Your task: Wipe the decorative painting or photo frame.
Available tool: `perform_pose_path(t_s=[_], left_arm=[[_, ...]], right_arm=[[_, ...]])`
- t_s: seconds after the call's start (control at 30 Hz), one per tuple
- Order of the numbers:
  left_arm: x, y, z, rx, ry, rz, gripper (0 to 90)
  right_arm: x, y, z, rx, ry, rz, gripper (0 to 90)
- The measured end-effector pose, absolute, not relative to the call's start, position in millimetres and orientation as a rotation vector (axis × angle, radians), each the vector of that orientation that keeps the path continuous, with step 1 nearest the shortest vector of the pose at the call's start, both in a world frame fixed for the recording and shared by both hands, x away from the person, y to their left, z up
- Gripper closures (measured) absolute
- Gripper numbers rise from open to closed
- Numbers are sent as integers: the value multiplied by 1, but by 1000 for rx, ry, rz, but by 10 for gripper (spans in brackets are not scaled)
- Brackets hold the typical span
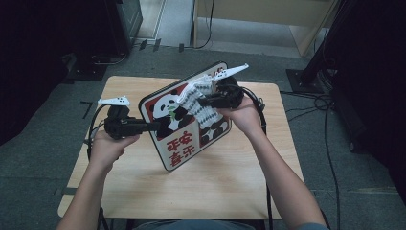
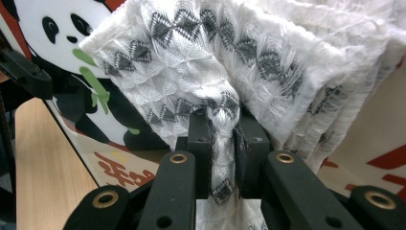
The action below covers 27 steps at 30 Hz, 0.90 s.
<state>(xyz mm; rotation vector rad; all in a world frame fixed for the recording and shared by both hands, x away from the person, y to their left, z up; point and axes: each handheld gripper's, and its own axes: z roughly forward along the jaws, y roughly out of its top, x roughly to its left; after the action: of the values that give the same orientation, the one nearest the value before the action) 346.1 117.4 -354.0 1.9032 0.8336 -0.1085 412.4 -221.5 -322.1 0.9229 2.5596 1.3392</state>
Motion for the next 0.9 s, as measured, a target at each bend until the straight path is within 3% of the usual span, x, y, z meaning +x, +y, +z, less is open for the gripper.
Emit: perform_pose_path(t_s=[0.9], left_arm=[[346, 117, -354, 1902, 828, -111, 769]], right_arm=[[405, -226, -351, 941, 2568, 1349, 803]])
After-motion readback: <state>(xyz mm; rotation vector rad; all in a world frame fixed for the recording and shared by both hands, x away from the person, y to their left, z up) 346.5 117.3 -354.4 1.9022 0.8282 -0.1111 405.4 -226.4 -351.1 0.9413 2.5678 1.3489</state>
